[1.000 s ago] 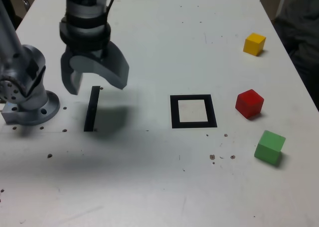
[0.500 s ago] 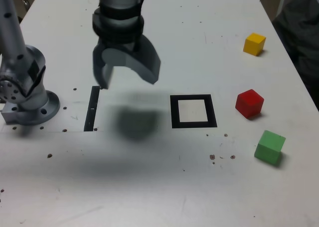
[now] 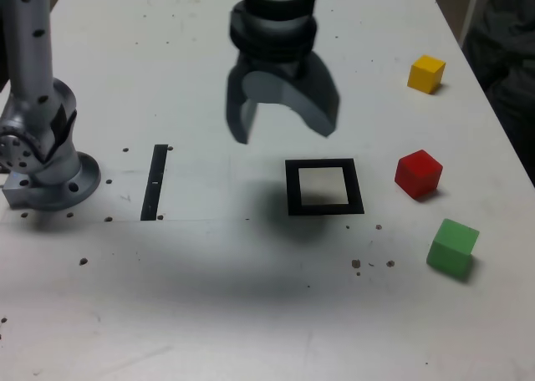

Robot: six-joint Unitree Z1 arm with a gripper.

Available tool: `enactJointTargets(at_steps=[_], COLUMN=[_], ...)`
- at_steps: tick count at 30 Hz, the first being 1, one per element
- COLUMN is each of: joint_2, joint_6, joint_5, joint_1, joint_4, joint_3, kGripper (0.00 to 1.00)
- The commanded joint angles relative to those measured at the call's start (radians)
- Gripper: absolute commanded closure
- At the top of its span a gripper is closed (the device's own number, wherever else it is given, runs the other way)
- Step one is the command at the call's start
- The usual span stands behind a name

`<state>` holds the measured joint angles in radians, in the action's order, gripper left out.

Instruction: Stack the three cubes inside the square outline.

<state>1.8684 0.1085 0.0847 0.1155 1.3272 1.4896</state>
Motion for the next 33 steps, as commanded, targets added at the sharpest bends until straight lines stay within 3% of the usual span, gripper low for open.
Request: enactJointTargets(at_steps=[1,21,33], joint_2=[0.037,0.337,0.454], joint_6=[0.015,0.184,0.293], joint_5=[0.0,0.013,0.029], joint_1=[0.001,-0.023,-0.055], joint_4=[0.016,0.135,0.161], joint_3=[0.046,0.506,0.68], kGripper=[0.0,0.0,0.0])
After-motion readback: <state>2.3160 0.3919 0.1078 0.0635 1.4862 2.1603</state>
